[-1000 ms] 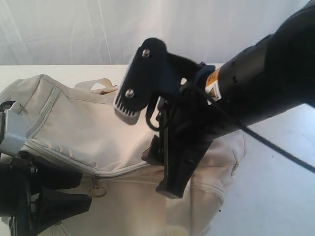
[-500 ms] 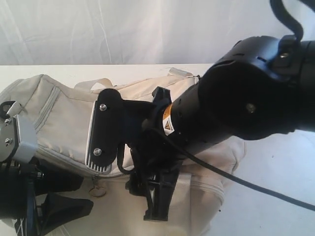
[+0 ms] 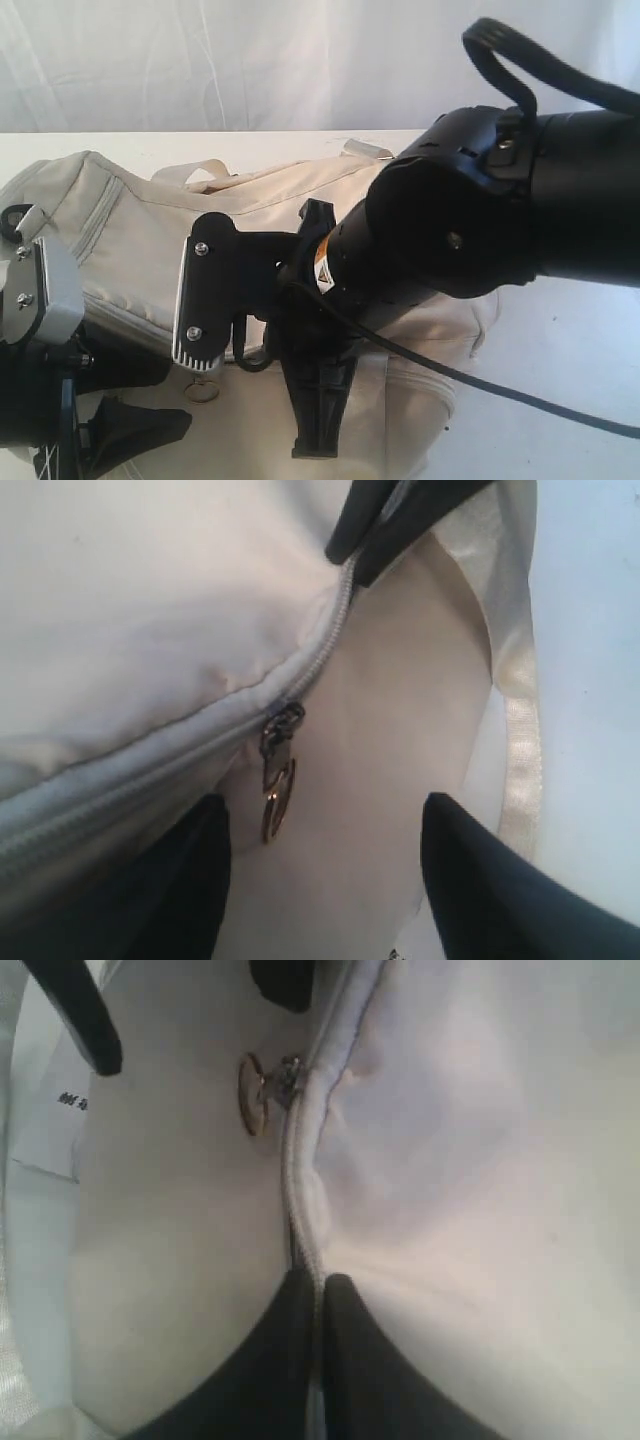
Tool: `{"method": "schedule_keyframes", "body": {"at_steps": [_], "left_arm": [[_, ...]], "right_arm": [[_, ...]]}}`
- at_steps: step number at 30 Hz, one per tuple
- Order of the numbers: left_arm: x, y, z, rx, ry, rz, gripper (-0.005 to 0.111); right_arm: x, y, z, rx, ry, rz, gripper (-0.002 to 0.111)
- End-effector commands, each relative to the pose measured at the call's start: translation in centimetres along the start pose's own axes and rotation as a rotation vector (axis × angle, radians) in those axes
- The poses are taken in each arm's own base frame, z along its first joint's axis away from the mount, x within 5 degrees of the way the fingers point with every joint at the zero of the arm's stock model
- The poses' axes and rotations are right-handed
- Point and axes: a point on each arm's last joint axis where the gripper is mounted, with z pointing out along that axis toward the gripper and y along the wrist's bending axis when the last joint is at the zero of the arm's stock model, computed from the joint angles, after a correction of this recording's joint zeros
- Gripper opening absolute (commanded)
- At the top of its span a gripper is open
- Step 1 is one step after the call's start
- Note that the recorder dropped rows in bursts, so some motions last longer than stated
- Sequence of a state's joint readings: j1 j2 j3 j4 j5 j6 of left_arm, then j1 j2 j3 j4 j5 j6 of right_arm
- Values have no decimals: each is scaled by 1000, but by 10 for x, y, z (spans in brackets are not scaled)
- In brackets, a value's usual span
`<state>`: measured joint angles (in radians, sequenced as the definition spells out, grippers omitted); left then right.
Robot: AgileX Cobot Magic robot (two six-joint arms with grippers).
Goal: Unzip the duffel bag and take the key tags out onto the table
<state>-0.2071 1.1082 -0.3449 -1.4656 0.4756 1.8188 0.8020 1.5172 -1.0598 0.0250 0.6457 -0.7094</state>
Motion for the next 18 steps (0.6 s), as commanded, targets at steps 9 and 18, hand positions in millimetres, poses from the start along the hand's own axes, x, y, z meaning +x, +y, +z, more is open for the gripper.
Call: {"method": "schedule_keyframes", "body": {"at_steps": [9,18], "left_arm": [[-1,0,1,-8,-22,-21,61],[-3,10,11,-34,-94,-16,61]], "right_arm": [[-8,-5,-25,52,-71,55,0],[-9,-5,-32,64,-88,55,0]]}}
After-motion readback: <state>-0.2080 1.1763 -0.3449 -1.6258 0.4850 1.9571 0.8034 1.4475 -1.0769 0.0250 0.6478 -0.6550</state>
